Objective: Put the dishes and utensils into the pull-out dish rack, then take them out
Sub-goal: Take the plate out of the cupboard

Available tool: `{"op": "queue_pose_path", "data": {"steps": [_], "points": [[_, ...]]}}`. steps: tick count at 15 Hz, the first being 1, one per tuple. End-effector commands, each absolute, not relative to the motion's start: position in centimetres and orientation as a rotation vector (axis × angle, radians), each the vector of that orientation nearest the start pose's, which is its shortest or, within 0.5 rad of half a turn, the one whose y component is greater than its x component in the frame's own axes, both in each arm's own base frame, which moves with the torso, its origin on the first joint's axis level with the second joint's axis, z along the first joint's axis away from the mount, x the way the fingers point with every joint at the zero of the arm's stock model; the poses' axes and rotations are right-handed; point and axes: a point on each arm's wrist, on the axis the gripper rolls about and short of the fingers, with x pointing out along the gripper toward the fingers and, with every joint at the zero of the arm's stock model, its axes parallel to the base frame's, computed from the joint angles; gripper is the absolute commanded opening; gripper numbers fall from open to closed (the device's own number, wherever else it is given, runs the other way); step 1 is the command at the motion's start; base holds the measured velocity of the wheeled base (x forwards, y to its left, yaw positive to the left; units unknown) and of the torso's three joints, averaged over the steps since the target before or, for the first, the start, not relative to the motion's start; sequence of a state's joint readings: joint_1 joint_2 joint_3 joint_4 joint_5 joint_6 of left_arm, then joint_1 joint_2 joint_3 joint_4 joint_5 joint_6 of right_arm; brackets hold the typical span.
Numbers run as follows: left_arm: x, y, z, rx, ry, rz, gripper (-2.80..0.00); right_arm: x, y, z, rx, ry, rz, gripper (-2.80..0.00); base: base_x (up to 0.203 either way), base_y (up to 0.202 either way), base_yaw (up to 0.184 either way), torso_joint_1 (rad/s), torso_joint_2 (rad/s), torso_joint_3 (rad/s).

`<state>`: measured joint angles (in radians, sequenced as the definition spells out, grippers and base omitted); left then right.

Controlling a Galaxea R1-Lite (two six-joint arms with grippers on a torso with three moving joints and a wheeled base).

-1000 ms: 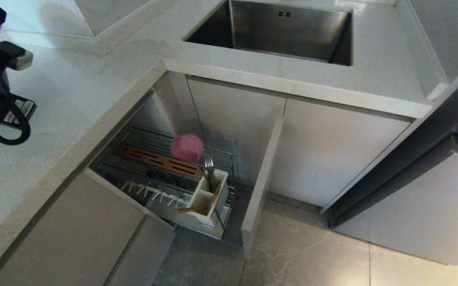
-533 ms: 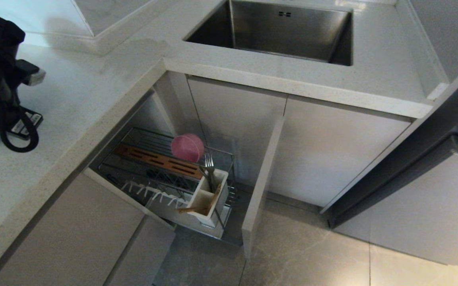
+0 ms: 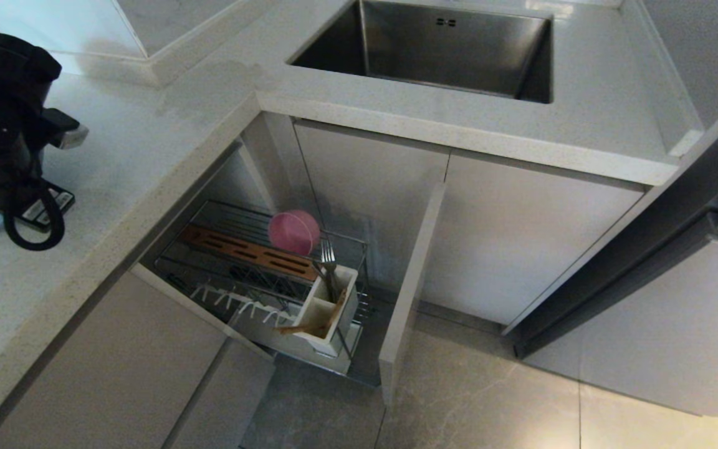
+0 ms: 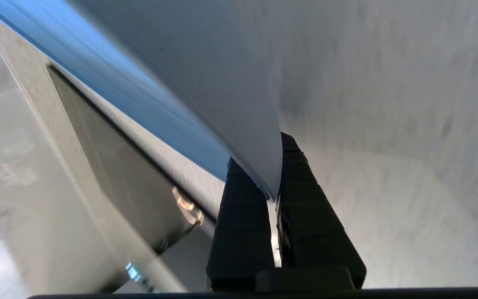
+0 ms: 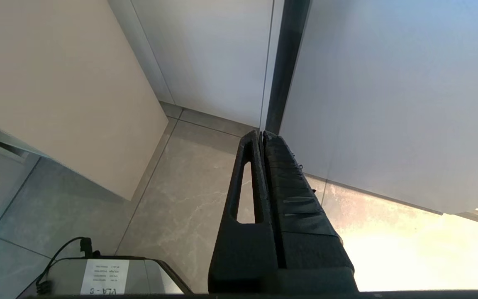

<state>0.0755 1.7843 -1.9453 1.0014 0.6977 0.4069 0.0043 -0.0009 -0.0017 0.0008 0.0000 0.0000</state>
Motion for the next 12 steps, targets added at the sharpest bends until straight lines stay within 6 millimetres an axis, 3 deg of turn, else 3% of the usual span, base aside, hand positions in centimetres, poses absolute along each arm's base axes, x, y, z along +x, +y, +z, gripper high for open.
{"op": "queue_pose_path", "data": {"steps": [1,9,10,12], "points": [[28.47,3.55,32.21,0.637,0.985,0.548,-2.80,-2.29,-0.01,7.59,0.000,-0.001,0.005,-2.80,0.000,0.000,0.000,0.000,0.00,0.000],[28.44,3.57,32.23,0.642,0.988,0.560,-2.80,-2.29,-0.01,7.58,0.000,0.000,0.005,-2.80,0.000,0.000,0.000,0.000,0.00,0.000],[28.41,3.57,32.30,0.640,0.983,0.562,0.00,-2.29,-0.01,7.59,0.000,-0.001,0.005,-2.80,0.000,0.000,0.000,0.000,0.00,0.000],[28.41,3.57,32.29,0.639,0.983,0.561,0.00,-2.29,-0.01,7.59,0.000,-0.002,0.005,-2.80,0.000,0.000,0.000,0.000,0.00,0.000]]}}
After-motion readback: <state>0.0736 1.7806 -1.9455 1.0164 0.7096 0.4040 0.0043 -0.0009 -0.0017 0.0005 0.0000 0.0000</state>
